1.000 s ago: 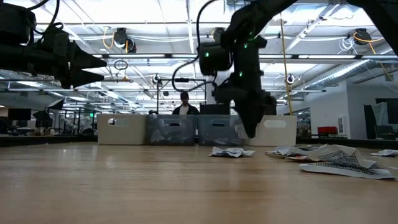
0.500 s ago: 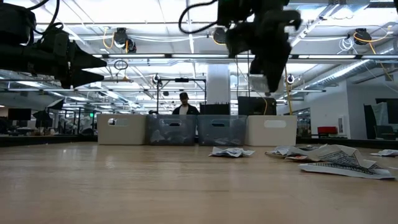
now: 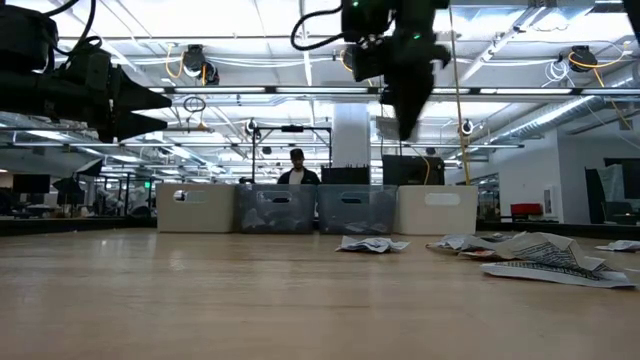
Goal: Pick & Place First Aid Supplies
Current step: Put the ointment pack into the right black bin
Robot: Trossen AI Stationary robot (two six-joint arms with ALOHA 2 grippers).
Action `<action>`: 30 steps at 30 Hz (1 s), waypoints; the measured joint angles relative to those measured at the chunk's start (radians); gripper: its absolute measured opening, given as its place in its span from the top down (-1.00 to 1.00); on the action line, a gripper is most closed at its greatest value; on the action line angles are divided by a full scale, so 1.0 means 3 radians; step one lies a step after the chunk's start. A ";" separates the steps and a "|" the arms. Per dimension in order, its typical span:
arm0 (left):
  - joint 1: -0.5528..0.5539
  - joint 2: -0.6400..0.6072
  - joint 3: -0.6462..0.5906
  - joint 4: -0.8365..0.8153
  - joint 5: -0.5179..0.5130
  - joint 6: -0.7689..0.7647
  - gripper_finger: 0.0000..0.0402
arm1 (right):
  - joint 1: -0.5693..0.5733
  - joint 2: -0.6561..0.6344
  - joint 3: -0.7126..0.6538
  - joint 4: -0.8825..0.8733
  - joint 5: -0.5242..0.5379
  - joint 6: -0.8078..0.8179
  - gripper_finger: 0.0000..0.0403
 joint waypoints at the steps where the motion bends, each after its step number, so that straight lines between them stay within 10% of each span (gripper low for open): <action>1: 0.0001 0.0000 0.0000 0.0000 0.0000 0.0000 -0.95 | -0.0075 0.0049 0.0098 0.0005 0.0037 -0.0038 1.00; 23: 0.0001 0.0000 0.0000 0.0000 0.0000 0.0000 -0.95 | -0.0925 0.1247 0.1238 0.0039 0.0025 -0.0115 0.99; 30: 0.0001 0.0000 0.0000 0.0000 0.0001 0.0000 -0.95 | -0.0896 0.1500 0.1201 0.0101 0.0030 -0.0014 0.67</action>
